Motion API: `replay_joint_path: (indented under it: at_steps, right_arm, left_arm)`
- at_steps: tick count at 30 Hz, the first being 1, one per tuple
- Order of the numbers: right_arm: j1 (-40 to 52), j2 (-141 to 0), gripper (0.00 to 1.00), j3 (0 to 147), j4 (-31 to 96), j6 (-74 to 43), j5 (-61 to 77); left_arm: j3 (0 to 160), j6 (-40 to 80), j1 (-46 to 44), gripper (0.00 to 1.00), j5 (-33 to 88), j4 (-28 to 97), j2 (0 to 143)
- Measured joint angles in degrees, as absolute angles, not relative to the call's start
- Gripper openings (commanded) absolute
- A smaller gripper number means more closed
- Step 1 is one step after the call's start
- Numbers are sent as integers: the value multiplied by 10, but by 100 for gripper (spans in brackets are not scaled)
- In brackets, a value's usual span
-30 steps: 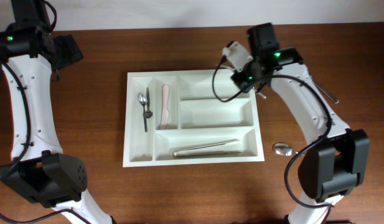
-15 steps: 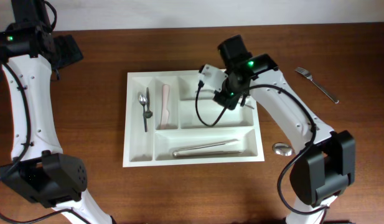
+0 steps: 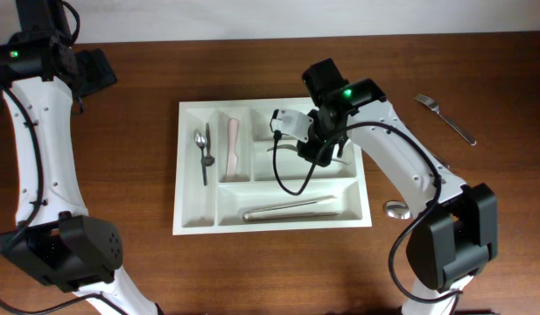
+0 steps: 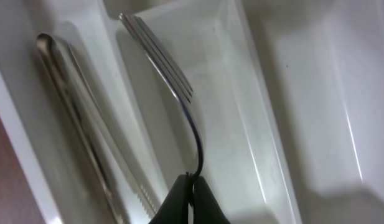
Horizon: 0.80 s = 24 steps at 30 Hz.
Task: Pack container
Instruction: 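Carry the fork left over the tray's middle compartment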
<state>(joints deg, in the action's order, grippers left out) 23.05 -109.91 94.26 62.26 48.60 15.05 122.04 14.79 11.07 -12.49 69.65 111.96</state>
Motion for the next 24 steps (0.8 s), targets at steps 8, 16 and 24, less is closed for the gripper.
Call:
replay_joint_path:
  at_steps: [8, 16, 24]
  right_arm:
    - [230, -1101, 4, 885, 552, 512, 163]
    - [230, -1124, 7, 881, 541, 514, 166]
    - [230, -1125, 38, 879, 521, 508, 166]
  left_arm:
    - [1220, 148, 111, 99, -125, 696, 1120]
    - [1220, 148, 111, 99, -125, 696, 1120]
    - [1220, 148, 111, 99, -125, 696, 1120]
